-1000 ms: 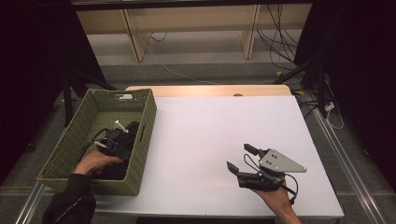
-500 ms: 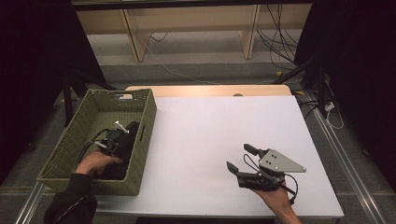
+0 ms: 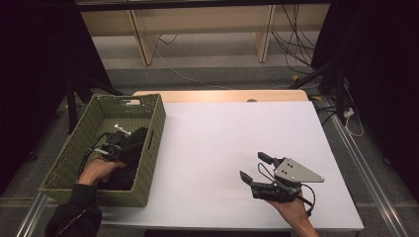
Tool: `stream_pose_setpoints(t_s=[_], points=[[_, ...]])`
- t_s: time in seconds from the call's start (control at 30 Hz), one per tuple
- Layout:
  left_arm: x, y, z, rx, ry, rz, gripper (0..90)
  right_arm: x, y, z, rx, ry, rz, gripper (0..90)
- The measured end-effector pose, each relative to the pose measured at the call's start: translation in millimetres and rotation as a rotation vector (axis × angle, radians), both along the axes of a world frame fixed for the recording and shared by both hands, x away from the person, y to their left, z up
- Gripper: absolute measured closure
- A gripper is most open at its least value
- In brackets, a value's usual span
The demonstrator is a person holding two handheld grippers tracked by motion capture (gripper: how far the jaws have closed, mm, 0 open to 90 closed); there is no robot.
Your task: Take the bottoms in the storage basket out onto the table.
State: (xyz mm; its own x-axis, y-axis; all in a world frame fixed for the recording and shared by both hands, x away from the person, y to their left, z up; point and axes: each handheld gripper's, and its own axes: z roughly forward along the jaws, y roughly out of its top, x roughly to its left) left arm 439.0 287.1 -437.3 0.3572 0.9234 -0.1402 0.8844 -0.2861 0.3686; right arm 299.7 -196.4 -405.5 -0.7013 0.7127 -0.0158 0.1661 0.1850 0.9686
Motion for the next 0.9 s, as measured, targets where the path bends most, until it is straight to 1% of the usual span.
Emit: stream_pose_setpoints(t_s=[0.1, 0.2, 0.23, 0.3, 0.43, 0.5, 0.6, 0.7, 0.73, 0.77, 0.87, 0.9], points=[[-0.6, 1.0, 3.3, -0.012, -0.029, 0.01, 72.2, 0.1, 0.1, -0.1, -0.001, -0.003, 0.0, 21.7], [-1.6, 2.5, 8.9, -0.018, -0.074, 0.025, 72.4, 0.1, 0.1, -0.1, -0.001, -0.003, -0.001, 21.7], [-1.9, 3.6, 11.2, -0.032, -0.084, 0.035, 72.4, 0.1, 0.1, -0.1, -0.001, -0.003, 0.0, 21.7], [-3.0, 6.0, 16.4, -0.053, -0.101, 0.033, 72.7, 0.1, -0.1, -0.1, -0.001, -0.003, 0.001, 21.7], [-5.9, 9.5, 27.7, -0.084, -0.157, 0.052, 73.0, 0.0, -0.1, -0.2, -0.001, -0.003, 0.002, 21.7], [-7.8, 10.3, 32.8, -0.093, -0.19, 0.056, 73.0, 0.0, -0.1, -0.2, -0.001, -0.006, 0.004, 21.7], [-9.6, 11.7, 38.9, -0.146, -0.214, 0.063, 73.2, -0.1, -0.1, -0.1, 0.001, -0.006, 0.004, 21.7], [-10.9, 13.2, 43.7, -0.186, -0.239, 0.071, 73.2, -0.2, 0.0, -0.1, 0.001, -0.006, 0.004, 21.6], [-11.0, 13.9, 44.8, -0.204, -0.241, 0.073, 73.2, -0.2, 0.0, -0.1, 0.0, -0.006, 0.004, 21.7], [-11.4, 14.4, 45.9, -0.212, -0.242, 0.069, 73.2, -0.1, 0.0, -0.1, 0.0, -0.006, 0.004, 21.6], [-12.6, 14.8, 49.2, -0.22, -0.264, 0.077, 73.3, 0.0, -0.1, -0.2, 0.0, -0.006, 0.005, 21.7], [-13.2, 15.0, 50.5, -0.231, -0.273, 0.081, 73.3, -0.1, -0.1, -0.1, 0.0, -0.006, 0.005, 21.7]])
